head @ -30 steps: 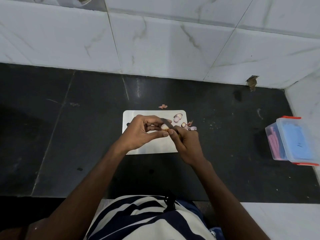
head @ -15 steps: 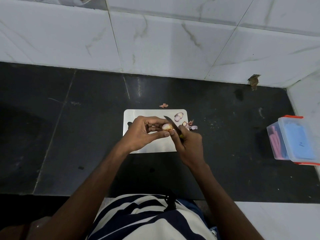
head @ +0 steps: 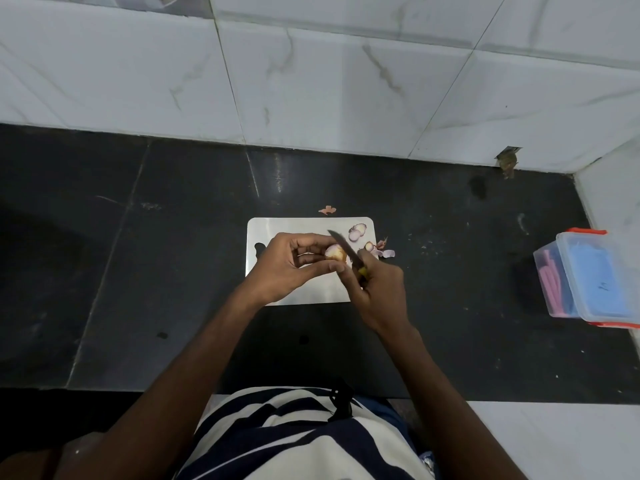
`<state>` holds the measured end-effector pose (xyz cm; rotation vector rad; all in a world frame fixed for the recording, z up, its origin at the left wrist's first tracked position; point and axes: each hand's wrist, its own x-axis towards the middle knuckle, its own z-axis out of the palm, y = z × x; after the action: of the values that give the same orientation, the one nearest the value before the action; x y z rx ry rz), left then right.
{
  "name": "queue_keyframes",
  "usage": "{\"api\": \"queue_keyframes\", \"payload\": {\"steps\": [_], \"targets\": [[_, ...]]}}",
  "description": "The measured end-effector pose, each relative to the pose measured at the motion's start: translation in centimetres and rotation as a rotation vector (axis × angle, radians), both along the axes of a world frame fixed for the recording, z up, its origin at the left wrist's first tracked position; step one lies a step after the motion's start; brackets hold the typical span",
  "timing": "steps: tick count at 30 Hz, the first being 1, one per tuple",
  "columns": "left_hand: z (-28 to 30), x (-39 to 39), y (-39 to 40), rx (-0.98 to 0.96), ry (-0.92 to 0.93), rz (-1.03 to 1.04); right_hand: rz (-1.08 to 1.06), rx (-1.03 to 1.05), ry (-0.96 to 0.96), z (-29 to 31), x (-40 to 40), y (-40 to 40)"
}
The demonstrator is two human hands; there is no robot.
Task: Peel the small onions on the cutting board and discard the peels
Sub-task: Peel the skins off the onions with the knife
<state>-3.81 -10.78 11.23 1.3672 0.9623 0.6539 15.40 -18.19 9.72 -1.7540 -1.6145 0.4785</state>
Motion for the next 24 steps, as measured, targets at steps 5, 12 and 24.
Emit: {"api": "queue_keyframes", "payload": {"steps": [5, 12, 24], "targets": [[0.0, -0.3, -0.2, -0.007, -0.016, -0.001, -0.049, -0.044, 0.134, -0.2, -0.1, 0.3], [-0.2, -0.2, -0.4, -0.039, -0.034, 0.02, 0.026, -0.043, 0.126, 0.0, -0.2, 0.0], [-0.4, -0.2, -0.3, -0.019, -0.019, 0.033, -0.035, -0.062, -0.105, 0.3, -0.8, 0.1]]}}
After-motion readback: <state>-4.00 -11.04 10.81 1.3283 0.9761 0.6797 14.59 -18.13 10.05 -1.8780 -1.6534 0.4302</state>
